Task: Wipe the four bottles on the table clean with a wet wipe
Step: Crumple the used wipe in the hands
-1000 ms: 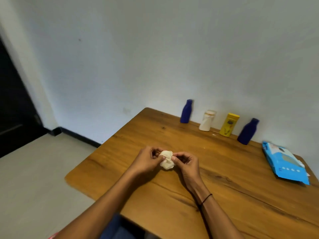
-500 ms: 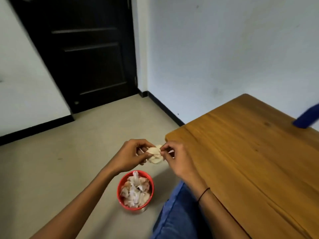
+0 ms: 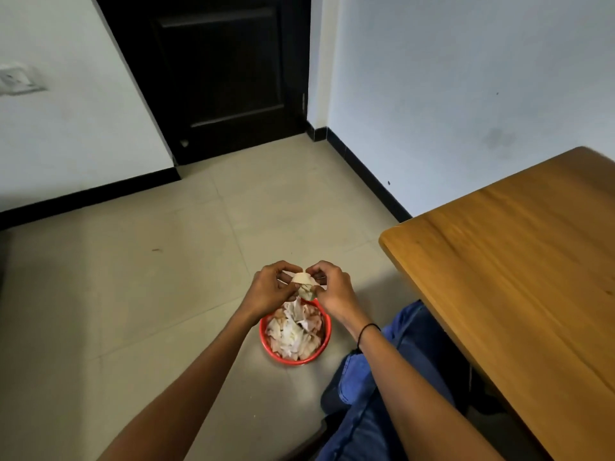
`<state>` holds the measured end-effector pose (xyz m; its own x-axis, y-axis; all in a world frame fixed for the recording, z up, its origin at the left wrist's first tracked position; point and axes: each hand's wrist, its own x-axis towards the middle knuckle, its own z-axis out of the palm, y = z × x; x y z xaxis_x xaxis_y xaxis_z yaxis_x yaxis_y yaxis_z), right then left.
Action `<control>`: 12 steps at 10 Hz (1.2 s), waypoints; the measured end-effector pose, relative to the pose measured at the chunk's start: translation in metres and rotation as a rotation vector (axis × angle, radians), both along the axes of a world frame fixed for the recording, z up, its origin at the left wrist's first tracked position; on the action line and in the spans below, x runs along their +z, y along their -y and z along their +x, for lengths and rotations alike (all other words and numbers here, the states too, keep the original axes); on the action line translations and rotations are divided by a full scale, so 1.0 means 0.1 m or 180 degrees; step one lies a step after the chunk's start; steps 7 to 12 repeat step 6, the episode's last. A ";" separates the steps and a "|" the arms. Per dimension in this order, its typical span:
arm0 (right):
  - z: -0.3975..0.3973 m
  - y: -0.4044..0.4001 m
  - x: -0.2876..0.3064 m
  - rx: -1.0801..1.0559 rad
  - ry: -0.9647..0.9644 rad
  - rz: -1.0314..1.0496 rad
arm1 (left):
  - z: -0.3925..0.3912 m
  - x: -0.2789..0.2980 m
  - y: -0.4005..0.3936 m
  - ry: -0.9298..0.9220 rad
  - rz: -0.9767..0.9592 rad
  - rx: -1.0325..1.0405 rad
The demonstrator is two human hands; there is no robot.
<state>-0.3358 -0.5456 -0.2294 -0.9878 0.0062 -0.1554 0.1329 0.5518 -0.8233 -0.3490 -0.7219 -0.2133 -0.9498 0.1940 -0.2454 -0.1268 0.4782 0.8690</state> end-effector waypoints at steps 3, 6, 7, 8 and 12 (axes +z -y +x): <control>0.02 0.07 -0.79 0.0256 0.1064 0.0359 | 0.03 -0.90 0.25 0.0572 -0.0800 -0.0219; 0.10 0.10 -0.50 0.0175 0.0741 0.0252 | 0.03 -0.74 0.15 -0.0017 -0.0763 -0.0073; 0.10 0.10 -0.50 0.0175 0.0741 0.0252 | 0.03 -0.74 0.15 -0.0017 -0.0763 -0.0073; 0.10 0.10 -0.50 0.0175 0.0741 0.0252 | 0.03 -0.74 0.15 -0.0017 -0.0763 -0.0073; 0.10 0.10 -0.50 0.0175 0.0741 0.0252 | 0.03 -0.74 0.15 -0.0017 -0.0763 -0.0073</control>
